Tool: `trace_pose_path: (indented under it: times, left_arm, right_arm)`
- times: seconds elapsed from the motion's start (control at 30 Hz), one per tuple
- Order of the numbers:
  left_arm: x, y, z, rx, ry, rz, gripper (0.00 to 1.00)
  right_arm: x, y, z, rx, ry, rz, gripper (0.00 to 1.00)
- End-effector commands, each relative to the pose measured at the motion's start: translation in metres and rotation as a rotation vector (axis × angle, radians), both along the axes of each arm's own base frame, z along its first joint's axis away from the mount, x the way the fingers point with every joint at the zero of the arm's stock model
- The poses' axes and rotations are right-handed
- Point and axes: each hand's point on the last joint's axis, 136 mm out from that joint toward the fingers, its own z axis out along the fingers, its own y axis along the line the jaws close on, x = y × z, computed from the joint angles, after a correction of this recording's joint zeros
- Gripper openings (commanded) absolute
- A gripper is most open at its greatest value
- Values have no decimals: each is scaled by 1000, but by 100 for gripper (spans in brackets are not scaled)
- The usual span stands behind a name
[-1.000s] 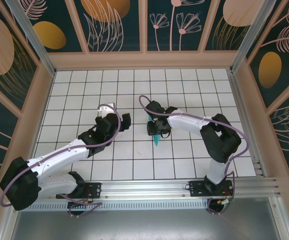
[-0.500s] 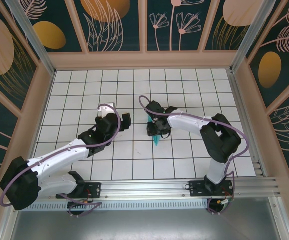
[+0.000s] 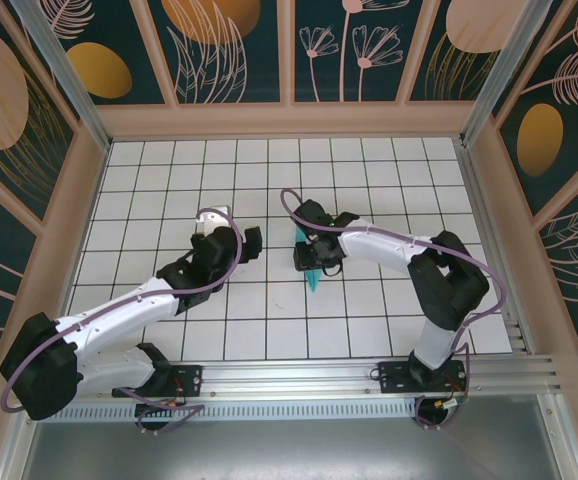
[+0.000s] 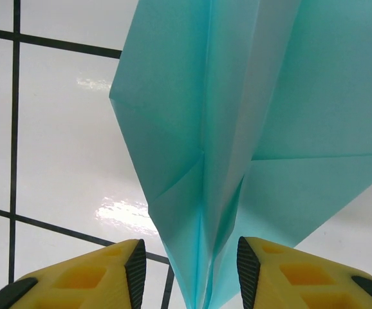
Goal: Fold a paper plane with a square sheet of paper (fold left side to right side)
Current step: Pick up the paper plane at the center of the table.
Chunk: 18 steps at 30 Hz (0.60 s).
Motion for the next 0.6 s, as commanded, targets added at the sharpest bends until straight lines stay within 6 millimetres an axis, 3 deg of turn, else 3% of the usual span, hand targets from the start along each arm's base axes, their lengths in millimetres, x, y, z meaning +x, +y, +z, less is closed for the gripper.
trace_pose_path:
  times: [0.0, 0.47, 0.57]
  left_arm:
    - [3, 0, 4, 4, -20, 0, 99]
    - [4, -1, 3, 7, -18, 0, 99]
    - [4, -2, 4, 8, -20, -1, 99]
  right_arm:
    - [-4, -5, -4, -26, 10, 21, 45]
    - [-4, -4, -16, -44, 29, 33, 44]
    - [-3, -5, -17, -54, 29, 32, 40]
